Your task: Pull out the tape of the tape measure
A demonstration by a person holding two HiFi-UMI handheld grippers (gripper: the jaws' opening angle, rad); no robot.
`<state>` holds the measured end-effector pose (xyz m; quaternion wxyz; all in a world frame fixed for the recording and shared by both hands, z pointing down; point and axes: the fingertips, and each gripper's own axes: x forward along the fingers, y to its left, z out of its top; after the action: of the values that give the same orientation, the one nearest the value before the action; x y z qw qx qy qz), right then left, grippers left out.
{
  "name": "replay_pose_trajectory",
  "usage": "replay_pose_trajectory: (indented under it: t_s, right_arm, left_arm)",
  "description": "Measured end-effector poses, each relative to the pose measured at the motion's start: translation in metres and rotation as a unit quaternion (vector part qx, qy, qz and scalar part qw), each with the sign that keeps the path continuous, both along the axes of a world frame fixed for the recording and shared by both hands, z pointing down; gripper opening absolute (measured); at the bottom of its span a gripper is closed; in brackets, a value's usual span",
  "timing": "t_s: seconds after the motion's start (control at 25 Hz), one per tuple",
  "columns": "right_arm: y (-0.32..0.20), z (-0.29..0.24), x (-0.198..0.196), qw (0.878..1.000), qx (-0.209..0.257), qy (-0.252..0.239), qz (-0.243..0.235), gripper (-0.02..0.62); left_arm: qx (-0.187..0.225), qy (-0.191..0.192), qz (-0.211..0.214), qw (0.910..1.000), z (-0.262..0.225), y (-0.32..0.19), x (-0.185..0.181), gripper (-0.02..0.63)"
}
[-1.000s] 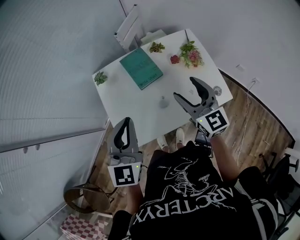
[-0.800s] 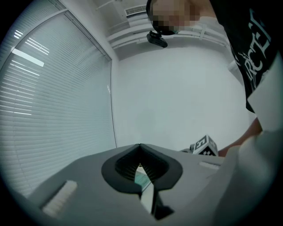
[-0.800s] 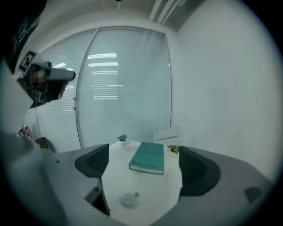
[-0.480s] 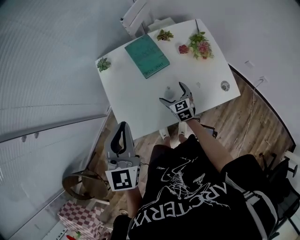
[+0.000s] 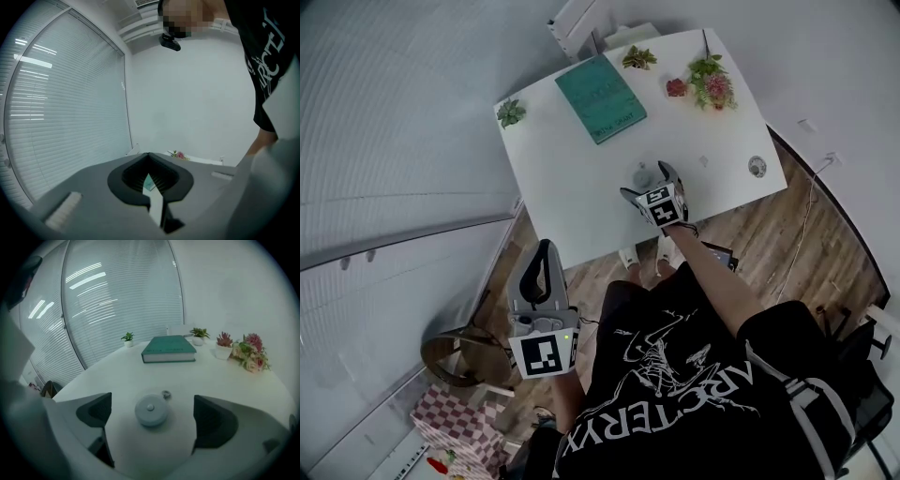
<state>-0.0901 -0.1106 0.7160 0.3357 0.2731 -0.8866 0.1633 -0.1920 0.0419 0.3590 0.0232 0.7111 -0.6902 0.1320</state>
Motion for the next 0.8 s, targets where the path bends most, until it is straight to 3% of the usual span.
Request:
replay_pose_trajectory:
  t_s: [0.24, 0.28, 0.32, 0.36, 0.56, 0.8]
  right_arm:
    - [0.006, 0.010, 0.001, 0.998, 0.003, 0.052, -0.025, 0.511]
    - [0.005, 0.009, 0.002, 0.998, 0.007, 0.060, -0.031, 0.484]
    - [0.006, 0.008, 0.003, 0.997, 0.007, 0.065, -0.037, 0.408]
    - [0.007, 0.006, 0.003, 0.997, 0.004, 0.071, -0.045, 0.222]
    - [0.014, -0.002, 0.011, 0.993, 0.003, 0.088, -0.080, 0.218]
    - [0.011, -0.055, 0.021, 0.986, 0.068, 0.071, -0.134, 0.216]
  left_arm:
    - [-0.003, 0.000, 0.008, 1.0000, 0.000, -0.001, 0.006, 0.012]
    - [-0.002, -0.001, 0.009, 1.0000, -0.001, -0.002, 0.007, 0.012]
    - [-0.001, -0.001, 0.010, 1.0000, -0.002, -0.002, 0.007, 0.012]
    - [0.000, -0.001, 0.011, 0.9999, -0.002, -0.002, 0.008, 0.012]
    - [0.005, -0.001, 0.018, 0.9998, -0.002, -0.001, 0.011, 0.012]
    - [0.014, 0.008, 0.042, 0.9990, -0.001, -0.011, 0.021, 0.012]
